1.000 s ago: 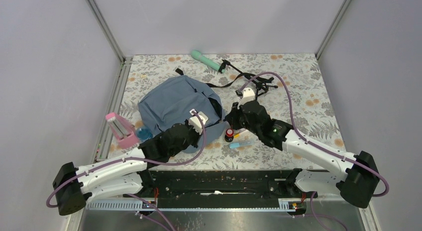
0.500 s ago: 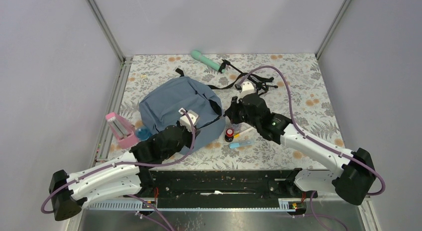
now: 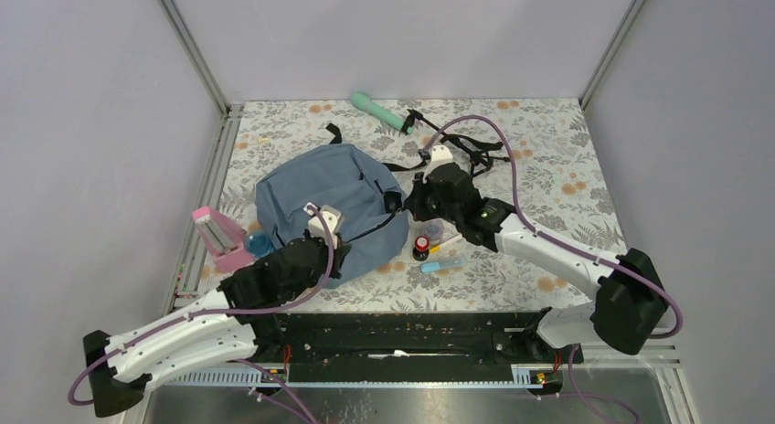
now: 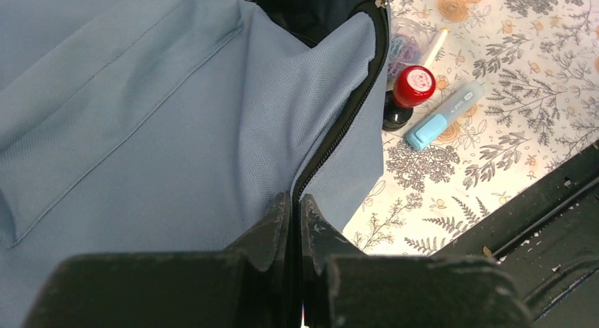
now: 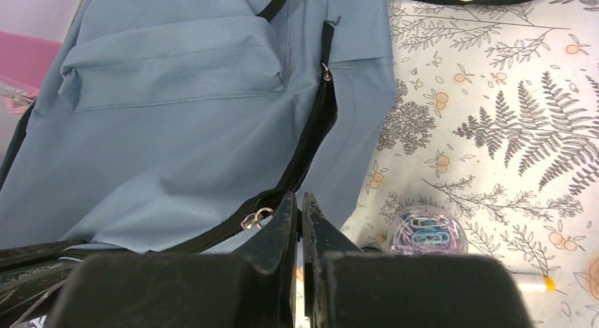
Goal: Pack the student bag
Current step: Zip the student bag at the center of the board.
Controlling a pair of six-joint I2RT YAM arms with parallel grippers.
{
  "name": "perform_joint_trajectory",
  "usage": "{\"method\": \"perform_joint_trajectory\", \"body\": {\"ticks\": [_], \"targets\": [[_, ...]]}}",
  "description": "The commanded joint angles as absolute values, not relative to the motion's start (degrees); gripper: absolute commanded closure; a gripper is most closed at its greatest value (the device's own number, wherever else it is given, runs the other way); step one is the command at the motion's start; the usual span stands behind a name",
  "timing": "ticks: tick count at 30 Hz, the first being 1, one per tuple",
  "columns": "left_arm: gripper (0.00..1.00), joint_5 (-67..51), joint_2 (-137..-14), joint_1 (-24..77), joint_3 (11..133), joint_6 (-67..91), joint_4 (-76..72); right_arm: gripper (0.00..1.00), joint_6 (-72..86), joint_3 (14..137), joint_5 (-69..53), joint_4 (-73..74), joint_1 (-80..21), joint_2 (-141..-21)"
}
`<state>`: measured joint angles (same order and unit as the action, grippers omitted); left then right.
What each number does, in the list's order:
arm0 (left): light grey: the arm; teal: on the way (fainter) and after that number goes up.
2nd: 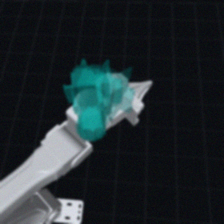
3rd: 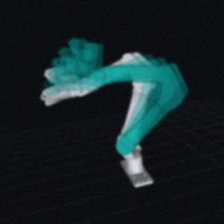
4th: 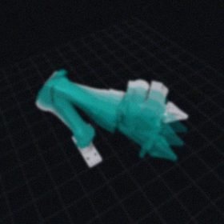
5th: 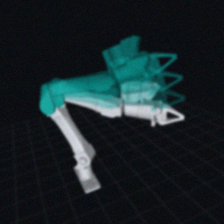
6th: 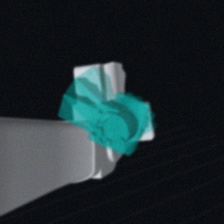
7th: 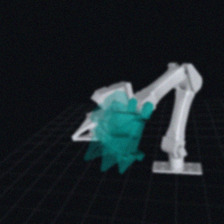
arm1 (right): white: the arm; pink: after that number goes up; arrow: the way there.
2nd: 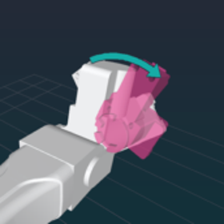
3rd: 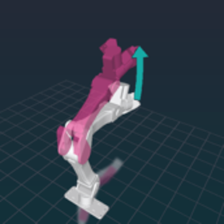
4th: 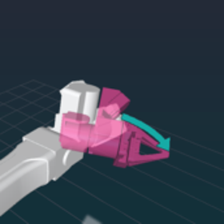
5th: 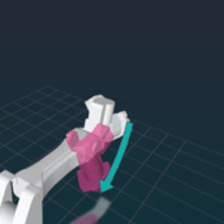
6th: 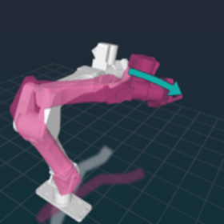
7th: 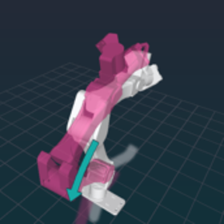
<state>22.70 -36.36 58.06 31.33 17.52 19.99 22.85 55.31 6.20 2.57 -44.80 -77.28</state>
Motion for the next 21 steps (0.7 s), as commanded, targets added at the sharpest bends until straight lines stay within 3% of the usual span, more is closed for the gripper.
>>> {"method": "perform_joint_trajectory", "body": {"ticks": [1, 7, 12, 14, 21], "targets": [[1.00, 31.5, -32.7, 57.6, 34.5, 20.9, 27.7, 1.00, 20.9, 58.9, 11.2, 0.5, -41.8, -79.8], [0.92, 37.4, -27.9, 57.6, 37.6, 20.7, 30.5, 1.00, 22.4, 56.7, 5.4, -4.3, -41.9, -79.1], [0.43, 31.3, -29.9, 57.6, 41.8, 12.5, 26.4, 1.00, 23.5, 54.4, 1.9, -4.3, -42.6, -77.9], [0.28, 27.4, -33.4, 57.6, 44.0, 10.7, 24.7, 1.00, 24.8, 52.7, 0.9, -5.2, -43.4, -77.4], [0.15, 16.7, -47.5, 57.6, 47.2, 8.7, 14.4, 1.00, 27.6, 49.2, 0.7, -6.6, -46.0, -77.1]]}}
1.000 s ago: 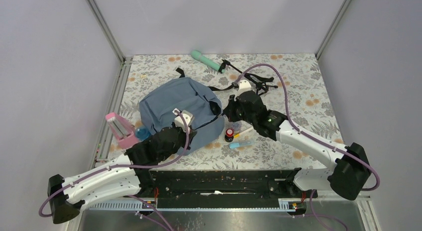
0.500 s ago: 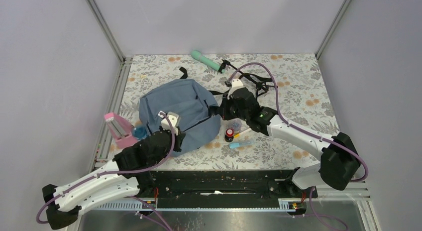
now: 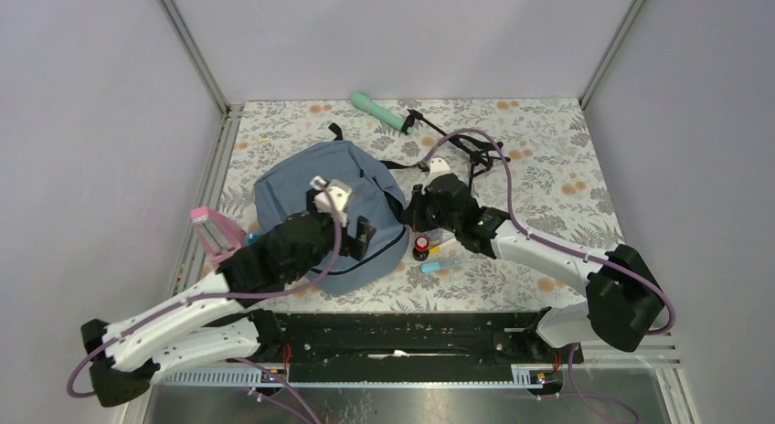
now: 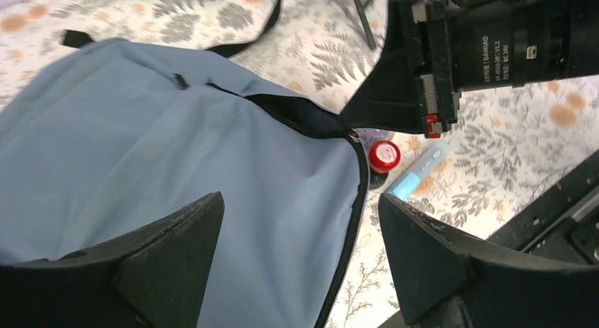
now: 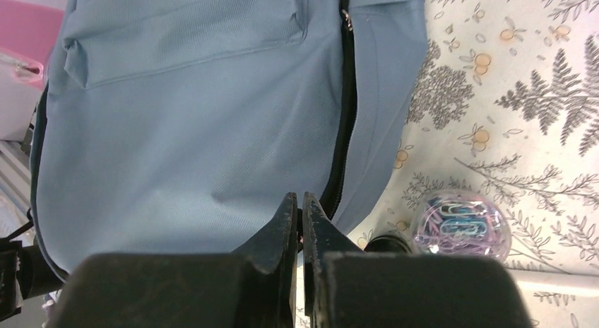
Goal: Pack the student bag
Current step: Zip the student bag at the center of the board.
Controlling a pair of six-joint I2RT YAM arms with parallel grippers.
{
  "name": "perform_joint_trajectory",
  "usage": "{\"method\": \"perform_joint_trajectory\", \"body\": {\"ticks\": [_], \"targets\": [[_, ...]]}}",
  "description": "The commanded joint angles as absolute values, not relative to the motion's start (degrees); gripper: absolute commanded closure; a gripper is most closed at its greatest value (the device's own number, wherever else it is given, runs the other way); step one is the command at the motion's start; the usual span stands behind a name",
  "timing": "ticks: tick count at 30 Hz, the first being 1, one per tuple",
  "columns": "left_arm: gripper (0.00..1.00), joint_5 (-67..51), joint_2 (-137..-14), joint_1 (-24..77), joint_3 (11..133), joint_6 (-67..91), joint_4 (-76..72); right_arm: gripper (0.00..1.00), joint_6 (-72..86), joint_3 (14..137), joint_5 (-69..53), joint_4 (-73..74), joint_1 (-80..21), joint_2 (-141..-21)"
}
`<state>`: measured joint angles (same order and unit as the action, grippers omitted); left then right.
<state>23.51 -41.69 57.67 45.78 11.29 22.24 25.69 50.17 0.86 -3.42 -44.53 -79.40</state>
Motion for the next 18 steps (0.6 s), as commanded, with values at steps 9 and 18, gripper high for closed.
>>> {"method": "perform_joint_trajectory", "body": {"ticks": [9, 18], "targets": [[0.05, 14.3, -58.3, 57.5, 44.0, 10.9, 5.1, 1.00, 28.2, 47.3, 2.1, -6.2, -46.1, -74.8], [0.01, 12.0, -65.7, 57.3, 41.8, 11.2, 2.0, 1.00, 29.2, 46.6, 2.7, -6.5, -46.1, -74.7]]}}
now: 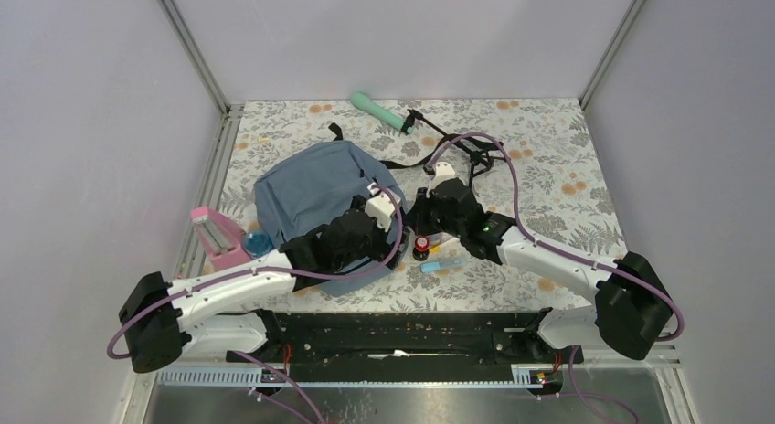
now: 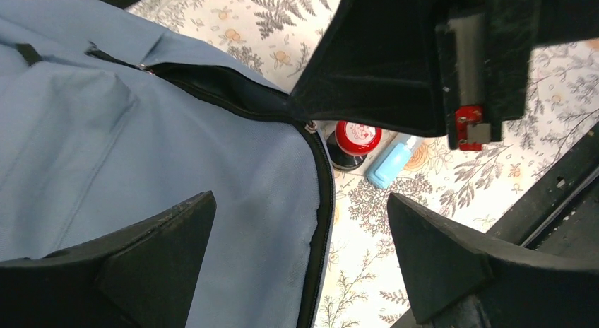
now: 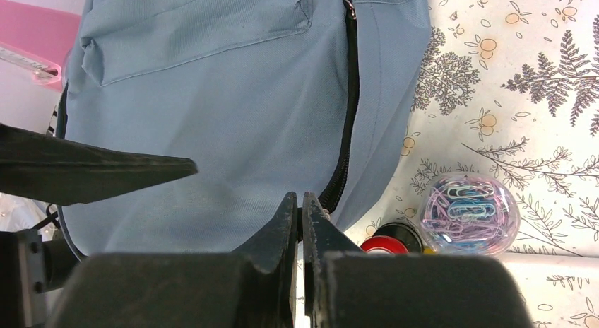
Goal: Pack the student bag
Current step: Zip the student bag at the center of the board.
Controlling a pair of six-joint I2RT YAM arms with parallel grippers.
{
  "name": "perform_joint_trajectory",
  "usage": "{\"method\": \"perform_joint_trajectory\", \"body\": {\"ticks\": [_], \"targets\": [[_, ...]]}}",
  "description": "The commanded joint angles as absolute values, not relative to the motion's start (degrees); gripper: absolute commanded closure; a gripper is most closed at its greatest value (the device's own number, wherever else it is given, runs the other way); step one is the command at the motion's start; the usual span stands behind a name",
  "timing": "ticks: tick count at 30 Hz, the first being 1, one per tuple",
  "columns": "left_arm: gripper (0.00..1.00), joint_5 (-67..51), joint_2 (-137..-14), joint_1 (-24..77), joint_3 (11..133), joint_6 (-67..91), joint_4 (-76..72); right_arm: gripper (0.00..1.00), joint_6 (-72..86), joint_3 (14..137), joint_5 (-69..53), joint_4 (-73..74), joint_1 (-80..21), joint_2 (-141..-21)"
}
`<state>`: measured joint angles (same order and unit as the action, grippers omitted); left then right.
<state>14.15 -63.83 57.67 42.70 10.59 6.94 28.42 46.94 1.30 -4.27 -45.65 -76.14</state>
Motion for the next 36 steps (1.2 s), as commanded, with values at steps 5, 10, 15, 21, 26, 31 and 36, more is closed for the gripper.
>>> {"method": "perform_joint_trajectory", "body": {"ticks": [5, 10, 15, 21, 26, 31, 36], "targets": [[0.01, 14.0, -68.4, 57.3, 39.7, 10.5, 0.3, 1.00, 29.3, 46.4, 3.5, -6.2, -46.1, -74.1], [0.37, 14.6, -72.5, 57.3, 39.5, 9.1, -3.4, 1.00, 29.7, 46.4, 4.0, -6.2, -46.1, -74.0], [0.75, 13.4, -75.6, 57.4, 40.7, 9.3, -4.2, 1.00, 30.4, 46.6, 4.4, -5.9, -46.1, -74.1], [1.00, 13.1, -74.7, 57.8, 38.8, 10.5, -2.8, 1.00, 29.3, 47.9, 6.4, -3.8, -44.7, -75.0], [1.00, 12.4, -71.6, 59.3, 35.5, 12.8, -2.8, 1.00, 26.7, 51.6, 4.9, -1.9, -42.1, -77.8], [1.00, 11.5, -70.6, 60.7, 32.8, 15.1, -2.8, 1.00, 24.1, 56.0, 3.8, 1.6, -39.6, -81.6], [1.00, 12.8, -68.7, 62.7, 31.8, 16.5, -1.3, 1.00, 22.5, 59.1, 2.9, 3.1, -37.8, -84.9]]}}
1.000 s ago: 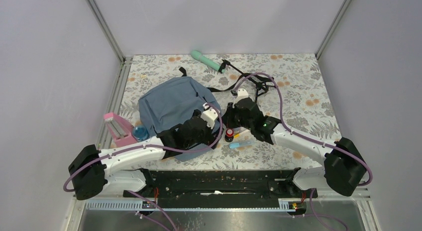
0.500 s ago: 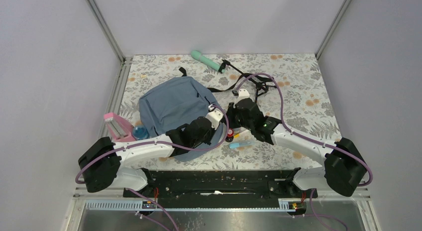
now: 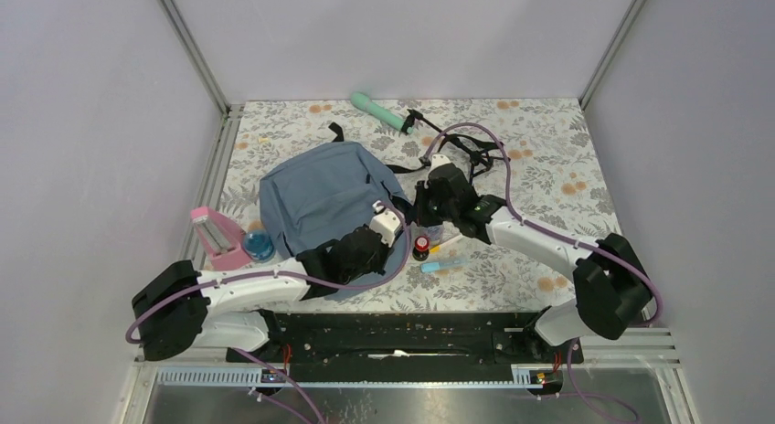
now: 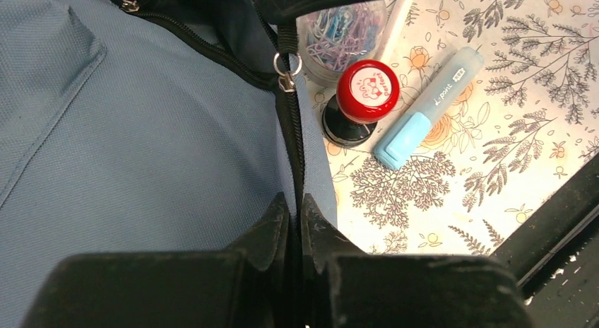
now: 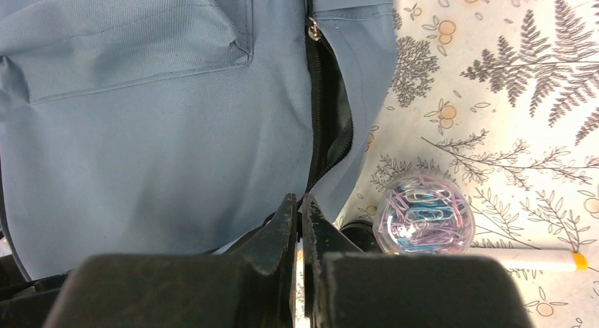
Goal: Pack the student bag
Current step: Zip the student bag at the center of the board.
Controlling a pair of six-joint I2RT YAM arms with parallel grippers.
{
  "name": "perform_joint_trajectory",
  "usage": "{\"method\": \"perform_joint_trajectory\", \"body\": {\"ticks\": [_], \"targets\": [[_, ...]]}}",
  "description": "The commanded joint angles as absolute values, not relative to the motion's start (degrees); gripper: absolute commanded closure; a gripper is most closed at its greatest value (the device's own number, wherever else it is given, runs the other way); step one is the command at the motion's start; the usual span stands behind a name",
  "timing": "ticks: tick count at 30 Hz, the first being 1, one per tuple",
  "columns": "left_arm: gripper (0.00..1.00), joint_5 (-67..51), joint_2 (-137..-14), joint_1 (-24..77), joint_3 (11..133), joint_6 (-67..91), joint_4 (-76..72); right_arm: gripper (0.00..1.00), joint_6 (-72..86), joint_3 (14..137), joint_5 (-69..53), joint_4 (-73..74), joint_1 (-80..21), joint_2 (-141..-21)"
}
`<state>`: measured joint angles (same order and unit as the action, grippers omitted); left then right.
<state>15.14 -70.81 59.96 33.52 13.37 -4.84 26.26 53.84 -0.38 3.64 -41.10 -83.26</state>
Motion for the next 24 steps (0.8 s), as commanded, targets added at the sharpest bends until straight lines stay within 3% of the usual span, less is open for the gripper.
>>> {"method": "perform_joint_trajectory", "body": {"ticks": [1, 13, 24], "targets": [[1.00, 13.1, -68.4, 63.1, 31.8, 16.7, -0.9, 1.00, 22.3, 59.6, 2.8, 3.3, -37.6, -85.4], [1.00, 23.5, -61.4, 66.2, 29.5, 22.2, 7.4, 1.00, 19.9, 63.4, 4.0, 5.8, -33.8, -85.8], [1.00, 20.6, -57.8, 67.1, 27.7, 18.8, 8.5, 1.00, 16.5, 68.4, 5.9, 6.3, -32.8, -88.5]]}}
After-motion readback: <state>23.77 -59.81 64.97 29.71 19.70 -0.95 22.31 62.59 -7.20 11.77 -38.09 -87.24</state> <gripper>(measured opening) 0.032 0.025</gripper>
